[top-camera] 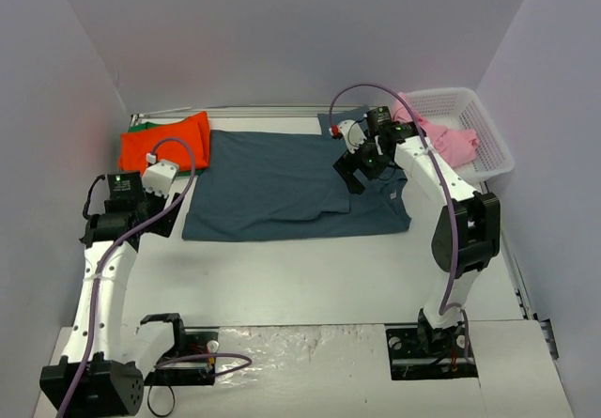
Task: Fold and stack the t-shirts
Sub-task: Fold the flattened tshirt in 1/3 of the way
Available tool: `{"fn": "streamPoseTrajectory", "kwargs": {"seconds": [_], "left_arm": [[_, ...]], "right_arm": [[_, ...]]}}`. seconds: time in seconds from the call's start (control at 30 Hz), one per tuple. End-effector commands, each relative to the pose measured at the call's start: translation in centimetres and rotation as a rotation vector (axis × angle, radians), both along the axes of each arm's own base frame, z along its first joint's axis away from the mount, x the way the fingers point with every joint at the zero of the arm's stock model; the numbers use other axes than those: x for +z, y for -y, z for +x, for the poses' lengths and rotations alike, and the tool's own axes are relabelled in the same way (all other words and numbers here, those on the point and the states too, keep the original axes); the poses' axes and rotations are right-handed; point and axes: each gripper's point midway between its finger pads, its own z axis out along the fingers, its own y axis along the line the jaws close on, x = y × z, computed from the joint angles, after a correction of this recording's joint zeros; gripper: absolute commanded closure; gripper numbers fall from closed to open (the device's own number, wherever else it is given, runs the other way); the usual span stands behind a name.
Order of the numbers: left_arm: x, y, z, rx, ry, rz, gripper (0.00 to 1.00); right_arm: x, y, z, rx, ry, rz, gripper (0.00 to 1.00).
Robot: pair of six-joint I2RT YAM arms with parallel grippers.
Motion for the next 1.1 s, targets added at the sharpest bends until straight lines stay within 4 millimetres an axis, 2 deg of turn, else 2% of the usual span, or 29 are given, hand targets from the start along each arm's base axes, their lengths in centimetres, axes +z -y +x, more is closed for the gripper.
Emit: {"fn": "streamPoseTrajectory", "kwargs": {"seconds": [0.0, 0.23, 0.5, 0.53, 0.7, 0.9, 1.07], "left_arm": [[1.1, -0.2, 2.1, 0.003, 0.063, -0.006, 0.20], [-0.2, 0.0, 3.3, 0.014, 0.040, -0.035, 0.20], [-0.5, 0.8, 3.3, 0.001, 0.034, -0.078, 0.20], [-0.4, 0.8, 3.2, 0.001, 0.034, -0.078, 0.20], [-0.4, 0.5, 3.1, 0.008, 0.032, -0.066, 0.20], [-0.6, 0.4, 3.2, 0.015, 0.024, -0.067, 0.20], [-0.9, 0.5, 3.1, 0.014, 0.012, -0.070, 0.20]], "right_arm": [[2.6, 0.0, -0.1, 0.025, 0.065, 0.010, 0.00], [2.6, 0.0, 0.0, 0.019, 0.068, -0.031, 0.00], [0.4, -3.4, -3.4, 0.114, -0.003, -0.110, 0.00], [-0.1, -4.3, -4.3, 0.151, -0.013, -0.124, 0.00], [-2.4, -6.1, -6.1, 0.215, -0.084, -0.122, 0.00], [-5.3, -5.3, -7.2, 0.236, -0.156, -0.183, 0.00], [-7.2, -4.4, -7.0, 0.216, -0.177, -0.229, 0.03]]}}
